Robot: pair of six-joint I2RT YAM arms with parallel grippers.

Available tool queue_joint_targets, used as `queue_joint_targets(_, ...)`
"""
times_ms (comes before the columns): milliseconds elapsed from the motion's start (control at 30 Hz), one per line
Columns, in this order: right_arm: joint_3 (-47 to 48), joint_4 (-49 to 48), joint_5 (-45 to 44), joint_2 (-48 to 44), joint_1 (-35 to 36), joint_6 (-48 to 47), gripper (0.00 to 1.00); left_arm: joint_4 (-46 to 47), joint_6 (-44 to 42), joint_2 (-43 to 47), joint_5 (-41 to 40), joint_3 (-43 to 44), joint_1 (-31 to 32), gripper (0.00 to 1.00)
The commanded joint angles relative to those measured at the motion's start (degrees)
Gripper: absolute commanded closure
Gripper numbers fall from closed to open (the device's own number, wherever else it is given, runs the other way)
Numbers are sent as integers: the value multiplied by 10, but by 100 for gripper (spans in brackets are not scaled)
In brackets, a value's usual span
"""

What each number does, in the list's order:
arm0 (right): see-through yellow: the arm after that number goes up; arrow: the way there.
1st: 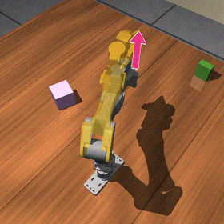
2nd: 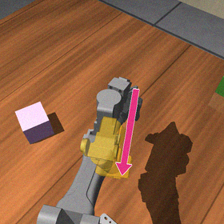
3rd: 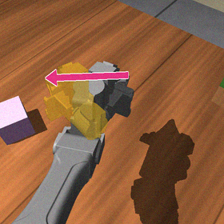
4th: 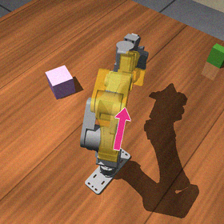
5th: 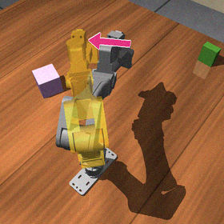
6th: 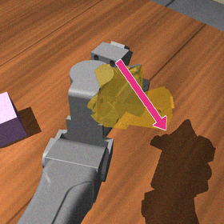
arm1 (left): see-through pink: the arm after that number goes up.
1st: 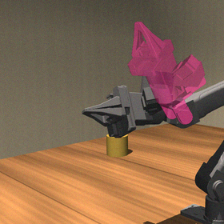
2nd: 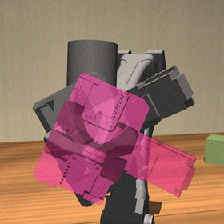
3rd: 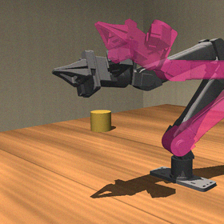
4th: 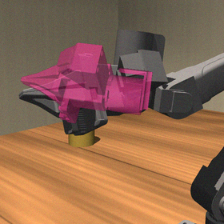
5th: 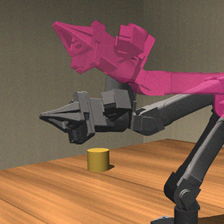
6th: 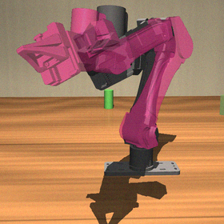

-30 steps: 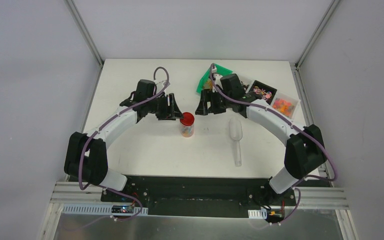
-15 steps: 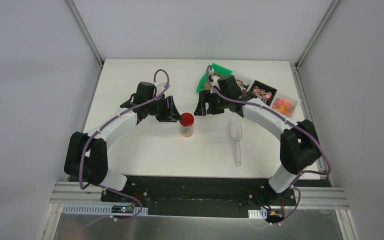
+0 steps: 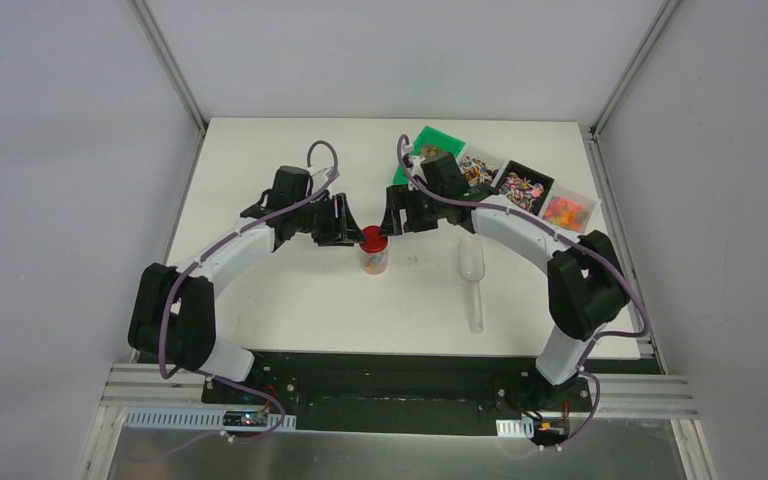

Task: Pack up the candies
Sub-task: Screw the bottle lid onto the packing bottle.

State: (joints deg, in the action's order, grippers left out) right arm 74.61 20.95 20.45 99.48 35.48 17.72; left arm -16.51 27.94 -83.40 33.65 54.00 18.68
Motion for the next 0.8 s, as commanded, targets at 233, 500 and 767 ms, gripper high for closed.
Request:
queue_joint_targets(233, -50, -34, 88, -5, 5, 87, 74, 38, 18, 10, -1, -59, -2, 64)
queue_joint_targets(500, -45, -56, 75, -90, -44, 56, 37, -22, -1, 51, -26, 23, -2, 47)
queue_joint_targets(767, -236, -300, 133, -227, -48, -116, 13, -101, -63, 42, -46, 124, -1, 19)
